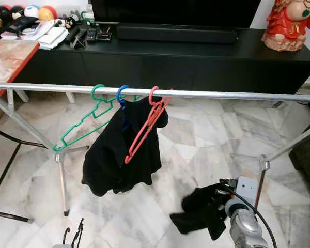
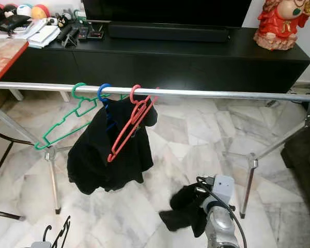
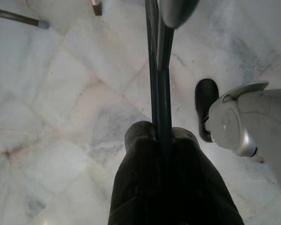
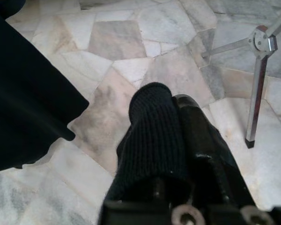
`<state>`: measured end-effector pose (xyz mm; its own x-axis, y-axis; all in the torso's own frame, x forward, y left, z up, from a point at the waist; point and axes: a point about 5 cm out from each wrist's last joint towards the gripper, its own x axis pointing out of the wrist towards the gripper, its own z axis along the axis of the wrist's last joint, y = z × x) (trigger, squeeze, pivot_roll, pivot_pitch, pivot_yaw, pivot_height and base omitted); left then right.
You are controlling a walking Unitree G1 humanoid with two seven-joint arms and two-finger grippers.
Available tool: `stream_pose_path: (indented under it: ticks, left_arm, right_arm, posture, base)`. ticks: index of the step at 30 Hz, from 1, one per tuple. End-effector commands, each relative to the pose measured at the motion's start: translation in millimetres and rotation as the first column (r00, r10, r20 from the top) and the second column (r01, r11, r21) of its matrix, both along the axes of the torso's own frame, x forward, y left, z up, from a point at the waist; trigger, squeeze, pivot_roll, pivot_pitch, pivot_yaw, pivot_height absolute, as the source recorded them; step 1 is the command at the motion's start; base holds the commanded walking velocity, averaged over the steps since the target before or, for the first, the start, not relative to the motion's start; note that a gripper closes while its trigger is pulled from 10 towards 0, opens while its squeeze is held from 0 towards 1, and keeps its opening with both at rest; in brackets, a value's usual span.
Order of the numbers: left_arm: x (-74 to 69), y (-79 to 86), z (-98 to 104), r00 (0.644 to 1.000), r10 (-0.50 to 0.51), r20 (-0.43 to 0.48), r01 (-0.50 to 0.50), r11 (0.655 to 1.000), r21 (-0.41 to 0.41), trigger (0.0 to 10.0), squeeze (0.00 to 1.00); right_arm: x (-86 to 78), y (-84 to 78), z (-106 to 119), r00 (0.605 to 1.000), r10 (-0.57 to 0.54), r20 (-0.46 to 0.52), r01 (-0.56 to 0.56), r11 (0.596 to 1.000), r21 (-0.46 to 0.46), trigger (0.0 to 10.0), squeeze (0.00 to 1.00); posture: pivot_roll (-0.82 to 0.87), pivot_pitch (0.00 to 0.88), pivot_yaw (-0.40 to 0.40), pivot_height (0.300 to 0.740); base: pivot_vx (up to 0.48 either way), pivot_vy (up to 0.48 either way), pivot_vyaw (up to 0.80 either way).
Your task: Hang hanger
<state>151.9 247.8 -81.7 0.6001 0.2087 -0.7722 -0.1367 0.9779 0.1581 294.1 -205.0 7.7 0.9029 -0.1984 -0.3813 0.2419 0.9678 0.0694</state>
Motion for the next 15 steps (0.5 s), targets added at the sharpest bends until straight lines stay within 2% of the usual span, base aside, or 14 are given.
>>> stream_pose_path:
  ticks: [1,15]
  left_arm:
    - [-9.3,-0.4,-4.3,0.999,0.028,-0.032,-0.028,1.0,-0.011,10.0,0.0]
    - [-5.0,-1.1,-2.5,1.0,0.02,-0.015,-0.02,1.0,-0.007,10.0,0.0]
  right_arm:
    - [-2.3,-3.8,-0.9,1.0,-0.011,0.0,0.011,1.0,-0.006,10.0,0.0]
    - [-2.1,-2.0,-1.4,1.0,-0.004,-0.004,0.004,1.0,-0.006,10.0,0.0]
  posture:
    - [0.02,0.182,-0.008,0.74]
    - [0.03,0.184,-0.006,0.74]
  base:
    - [0.0,0.292,0.0]
    - [0.0,0.303,0.0]
